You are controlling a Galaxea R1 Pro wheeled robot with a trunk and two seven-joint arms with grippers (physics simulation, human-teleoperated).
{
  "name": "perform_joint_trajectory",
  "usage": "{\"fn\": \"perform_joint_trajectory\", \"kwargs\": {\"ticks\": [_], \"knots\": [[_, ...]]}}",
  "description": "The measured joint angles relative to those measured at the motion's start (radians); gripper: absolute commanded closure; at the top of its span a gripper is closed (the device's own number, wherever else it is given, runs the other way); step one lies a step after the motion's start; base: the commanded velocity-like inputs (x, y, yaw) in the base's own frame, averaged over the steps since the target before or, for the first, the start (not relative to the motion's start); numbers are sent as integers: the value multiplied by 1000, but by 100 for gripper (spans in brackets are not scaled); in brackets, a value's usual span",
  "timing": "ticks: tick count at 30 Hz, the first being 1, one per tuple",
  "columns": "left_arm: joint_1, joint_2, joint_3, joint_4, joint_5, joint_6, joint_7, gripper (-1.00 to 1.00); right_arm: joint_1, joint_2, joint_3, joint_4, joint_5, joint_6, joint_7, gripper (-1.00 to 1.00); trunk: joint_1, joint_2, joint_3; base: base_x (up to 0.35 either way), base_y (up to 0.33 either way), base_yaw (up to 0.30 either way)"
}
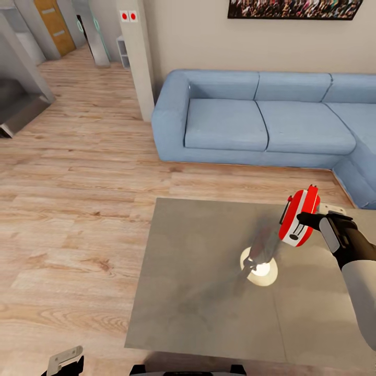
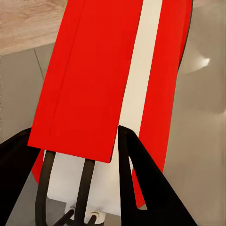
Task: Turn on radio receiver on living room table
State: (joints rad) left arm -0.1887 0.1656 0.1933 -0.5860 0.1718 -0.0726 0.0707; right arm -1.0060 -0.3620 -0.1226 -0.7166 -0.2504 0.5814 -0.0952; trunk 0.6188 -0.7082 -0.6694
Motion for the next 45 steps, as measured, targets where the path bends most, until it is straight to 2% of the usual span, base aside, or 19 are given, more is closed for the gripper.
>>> {"fn": "perform_joint_trajectory", "kwargs": {"ticks": [6,19,26,28,29,30,31,34,35,36,39,41,42,43,45], "knots": [[0,-1,0,0,0,1,-2,-100,0,0,0,1,-1,0,0,100,-23,42,19,0,0,0],[0,-3,0,1,-1,-7,1,-100,0,9,2,2,2,-13,-6,100,-23,42,19,0,0,0],[0,-3,1,2,-2,-8,0,-100,0,11,2,-8,22,-56,-14,100,-23,42,19,0,0,0],[0,-3,1,2,-2,-9,1,-100,0,11,6,-28,52,-59,-30,100,-23,42,19,0,0,0],[0,-3,1,2,-2,-9,1,-100,0,12,23,-43,73,-61,-46,100,-23,42,19,0,0,0],[0,-3,1,2,-2,-9,1,-100,0,13,56,-65,117,-62,-67,100,-23,42,19,0,0,0],[0,-3,1,2,-2,-9,1,-100,-1,14,78,-75,142,-62,-78,100,-23,42,19,0,0,0],[0,-3,1,2,-4,-9,1,-100,0,28,250,-111,239,-68,-160,100,-23,42,19,0,0,0],[0,-3,1,2,-4,-9,1,-100,0,34,303,-120,257,-71,-203,100,-23,42,19,0,0,0],[0,-3,1,2,-4,-9,1,-100,0,38,328,-127,268,-73,-230,100,-23,42,19,0,0,0],[0,-3,1,2,-5,-9,1,-100,0,59,452,-144,304,-93,-435,100,-23,42,19,0,0,0],[0,-3,1,2,-5,-9,1,-100,0,68,543,-148,306,-124,-587,100,-23,42,19,0,0,0],[0,-3,1,2,-5,-9,1,-100,0,70,571,-149,314,-131,-626,100,-23,42,19,0,0,0],[0,-3,1,2,-5,-9,1,-100,0,72,622,-148,298,-144,-700,100,-23,42,19,0,0,0],[0,-3,1,2,-6,-10,1,-100,0,74,733,-150,328,-149,-841,100,-23,42,19,0,0,0]]}}
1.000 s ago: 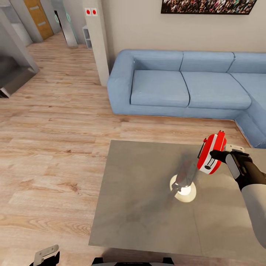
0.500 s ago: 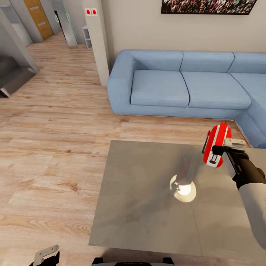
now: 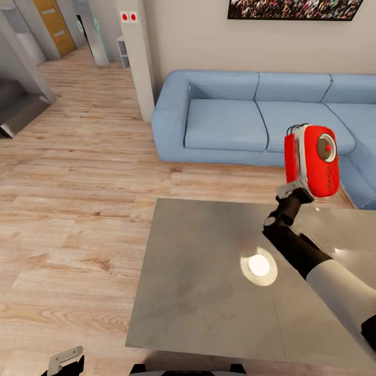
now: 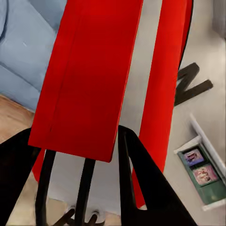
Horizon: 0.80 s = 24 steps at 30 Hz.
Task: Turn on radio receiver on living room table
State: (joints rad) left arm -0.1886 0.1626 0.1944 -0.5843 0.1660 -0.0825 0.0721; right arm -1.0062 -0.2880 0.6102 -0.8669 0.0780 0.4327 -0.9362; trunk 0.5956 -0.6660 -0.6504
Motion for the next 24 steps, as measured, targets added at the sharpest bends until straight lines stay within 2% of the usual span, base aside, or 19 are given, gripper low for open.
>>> {"fn": "perform_joint_trajectory", "kwargs": {"ticks": [2,4,7,8,9,10,13,15,18,20,22,24], "knots": [[0,0,0,0,0,0,0,-100,0,1,95,1,-3,-1,-114,100,0,0,0,0,0,0],[0,0,0,0,0,0,0,-100,0,2,150,3,-5,-1,-179,100,0,0,0,0,0,0],[0,0,0,0,0,0,0,-100,1,1,228,4,20,2,-277,100,0,0,0,0,0,0],[0,0,0,0,1,0,0,-100,0,1,262,5,52,5,-315,100,0,0,0,0,0,0],[0,0,0,0,1,0,0,-100,1,1,310,9,101,9,-362,100,0,0,0,0,0,0],[0,0,0,0,1,0,0,-100,0,0,342,11,162,19,-387,100,0,0,0,0,0,0],[0,0,0,0,1,0,0,-100,1,-3,394,16,245,97,-424,100,0,0,0,0,0,0],[0,0,0,0,1,0,0,-100,2,-6,414,17,287,138,-437,100,0,0,0,0,0,0],[0,0,0,0,1,0,0,-100,6,-9,458,24,354,176,-458,100,0,0,0,0,0,0],[0,0,0,0,1,0,0,-100,8,-10,482,42,380,185,-472,100,0,0,0,0,0,0],[0,0,-1,0,1,0,0,-100,10,-11,530,86,419,192,-509,100,0,0,0,0,0,0],[0,0,-1,0,1,0,0,-100,10,-9,574,136,438,194,-550,100,0,0,0,0,0,0]]}}
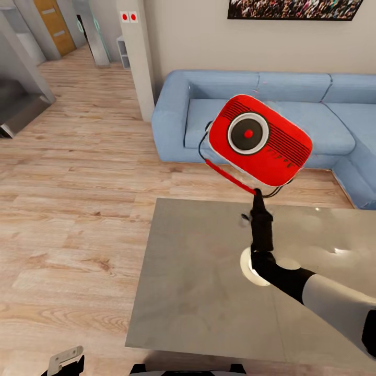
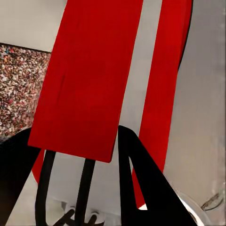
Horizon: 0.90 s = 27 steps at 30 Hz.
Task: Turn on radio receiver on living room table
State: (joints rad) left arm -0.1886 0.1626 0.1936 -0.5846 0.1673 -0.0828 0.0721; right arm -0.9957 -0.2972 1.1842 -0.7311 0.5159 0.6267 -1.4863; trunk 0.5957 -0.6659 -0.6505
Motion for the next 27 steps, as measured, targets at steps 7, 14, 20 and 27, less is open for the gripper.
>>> {"fn": "perform_joint_trajectory", "kwargs": {"ticks": [7,14,20,27], "knots": [[0,0,0,0,0,0,0,-100,5,6,191,136,21,14,-84,100,0,0,0,0,0,0],[0,0,0,0,0,0,0,-100,9,4,220,148,34,155,-84,100,0,0,0,0,0,0],[0,0,-1,0,1,0,0,-100,10,4,222,149,34,178,-84,100,0,0,0,0,0,0],[0,-2,1,1,1,-6,0,-100,10,4,224,149,41,181,-84,100,0,0,0,0,0,0]]}}
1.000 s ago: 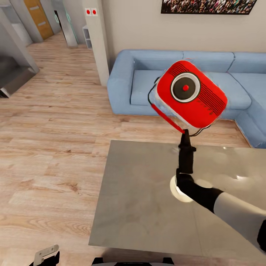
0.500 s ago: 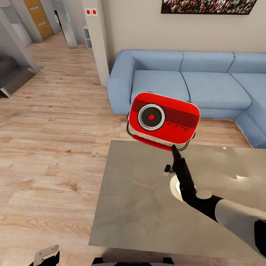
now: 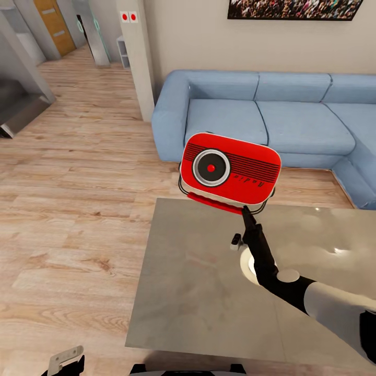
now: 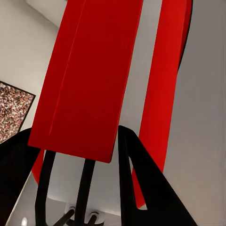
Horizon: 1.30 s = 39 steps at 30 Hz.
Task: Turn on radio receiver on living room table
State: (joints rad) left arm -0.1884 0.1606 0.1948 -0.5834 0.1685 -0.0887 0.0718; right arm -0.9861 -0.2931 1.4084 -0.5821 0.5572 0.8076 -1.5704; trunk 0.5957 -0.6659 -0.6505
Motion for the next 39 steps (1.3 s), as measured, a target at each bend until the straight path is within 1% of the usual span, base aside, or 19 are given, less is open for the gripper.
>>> {"fn": "perform_joint_trajectory", "kwargs": {"ticks": [6,11,12,16,19,21,23,25,26,27,28,29,30,31,32,35,36,37,39], "knots": [[0,-19,-22,-9,1,-24,-3,-100,0,-3,-1,1,-1,0,0,100,0,0,0,0,0,0],[0,-33,-28,-116,1,-4,-5,-100,0,-4,-2,3,-4,0,0,100,0,0,0,0,0,0],[0,-35,-29,-148,0,14,-5,100,0,-5,-3,4,-5,0,0,100,0,0,0,0,0,0],[0,-40,-30,-260,1,122,-5,100,0,-6,-2,9,-5,0,0,100,0,0,0,0,0,0],[0,-48,-25,-381,5,195,-1,100,0,-6,-3,23,-6,2,0,100,0,0,0,0,0,0],[0,-55,8,-455,8,224,19,100,0,-6,-3,28,-5,1,0,100,0,0,0,0,0,0],[0,-71,48,-485,28,240,53,100,0,-6,-3,31,-5,1,0,100,0,0,0,0,0,0],[0,-89,59,-509,44,251,67,100,0,-6,-3,33,-5,1,0,100,0,0,0,0,0,0],[0,-98,53,-532,47,263,69,100,0,-6,-3,33,-5,1,0,100,0,0,0,0,0,0],[0,-108,33,-565,50,286,68,100,0,-6,-3,33,-5,1,0,100,0,0,0,0,0,0],[-1,-123,-19,-623,53,343,62,100,0,-6,-3,33,-5,2,0,100,0,0,0,0,0,0],[-1,-127,-45,-645,53,369,60,100,0,-6,-3,33,-5,2,0,100,0,0,0,0,0,0],[-4,-139,-88,-685,54,417,57,100,0,-6,-3,34,-5,2,0,100,0,0,0,0,0,0],[-10,-153,-128,-724,55,464,55,100,0,-6,-2,35,-5,2,0,100,0,0,0,0,0,0],[-26,-181,-167,-771,58,520,52,100,0,-6,-2,41,-5,2,0,100,0,0,0,0,0,0],[-73,-263,-207,-821,56,591,43,100,0,-6,-2,70,-6,10,0,100,0,0,0,0,0,0],[-104,-315,-222,-833,56,635,35,100,1,-6,1,94,-7,18,0,100,0,0,0,0,0,0],[-131,-335,-238,-837,54,665,25,100,0,-6,-4,108,-9,21,0,100,0,0,0,0,0,0],[-159,-335,-255,-839,54,688,11,100,0,-6,-1,119,-5,23,0,100,0,0,0,0,0,0]]}}
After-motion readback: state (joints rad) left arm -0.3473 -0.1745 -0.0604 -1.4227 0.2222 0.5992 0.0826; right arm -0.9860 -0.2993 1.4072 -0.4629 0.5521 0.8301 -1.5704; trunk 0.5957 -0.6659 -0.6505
